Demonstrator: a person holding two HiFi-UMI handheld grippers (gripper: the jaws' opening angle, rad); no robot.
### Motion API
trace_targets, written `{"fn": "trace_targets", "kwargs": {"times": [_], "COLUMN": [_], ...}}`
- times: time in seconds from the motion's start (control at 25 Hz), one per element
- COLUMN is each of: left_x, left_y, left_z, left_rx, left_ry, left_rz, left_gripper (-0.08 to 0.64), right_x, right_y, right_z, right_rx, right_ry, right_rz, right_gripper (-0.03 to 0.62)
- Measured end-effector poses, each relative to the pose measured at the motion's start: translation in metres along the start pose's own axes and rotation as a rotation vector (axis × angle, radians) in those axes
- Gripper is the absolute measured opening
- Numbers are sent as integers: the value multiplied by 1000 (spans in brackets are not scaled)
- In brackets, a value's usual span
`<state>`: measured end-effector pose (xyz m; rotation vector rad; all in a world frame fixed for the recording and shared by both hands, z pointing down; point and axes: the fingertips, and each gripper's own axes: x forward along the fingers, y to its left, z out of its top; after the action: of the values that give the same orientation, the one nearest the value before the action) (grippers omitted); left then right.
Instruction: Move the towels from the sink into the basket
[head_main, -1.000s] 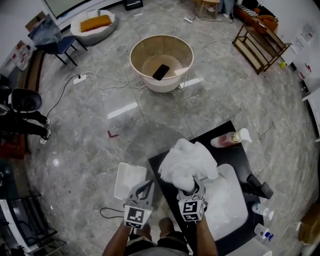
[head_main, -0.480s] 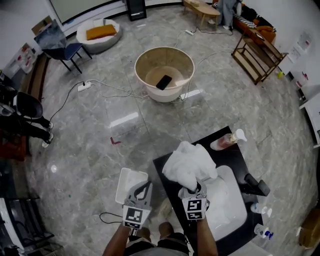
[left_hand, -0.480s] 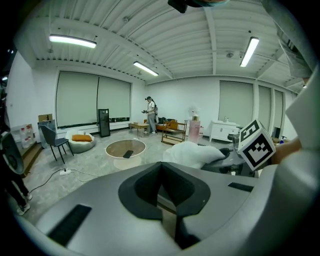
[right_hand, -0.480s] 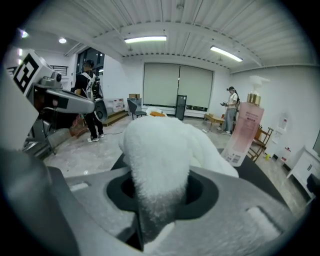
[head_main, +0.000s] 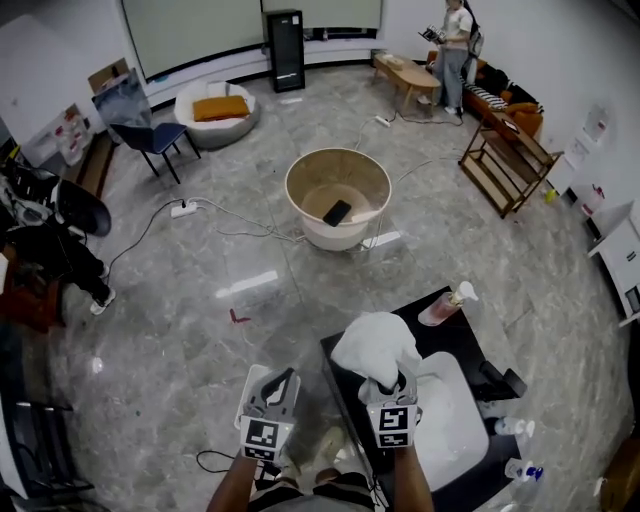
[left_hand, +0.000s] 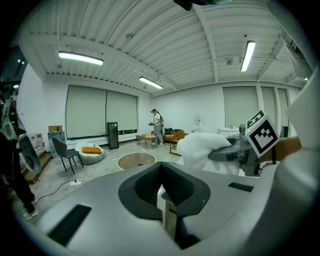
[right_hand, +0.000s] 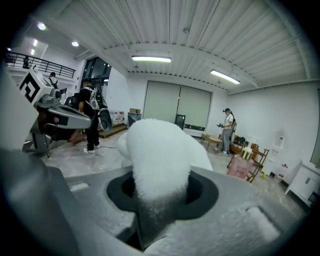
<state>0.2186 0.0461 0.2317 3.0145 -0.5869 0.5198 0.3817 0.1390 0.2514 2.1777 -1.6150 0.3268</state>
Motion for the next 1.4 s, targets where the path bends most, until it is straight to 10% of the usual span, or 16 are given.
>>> {"fn": "trace_targets", "kwargs": {"times": [0.64,1.4], "left_x": [-123,-248], "left_y": [84,156], "left_z": [33,-4], "left_rx": [10,-42], "left_ry": [-108,-119], "left_rz": [193,425], "left_gripper": [9,9], "right_x": [-39,-37], "right_y": [104,261], "right_z": [133,182], "right_rx": [-106,-177], "right_ry": [-242,-344], "right_rz": [79,324], "right_gripper": [132,132]}}
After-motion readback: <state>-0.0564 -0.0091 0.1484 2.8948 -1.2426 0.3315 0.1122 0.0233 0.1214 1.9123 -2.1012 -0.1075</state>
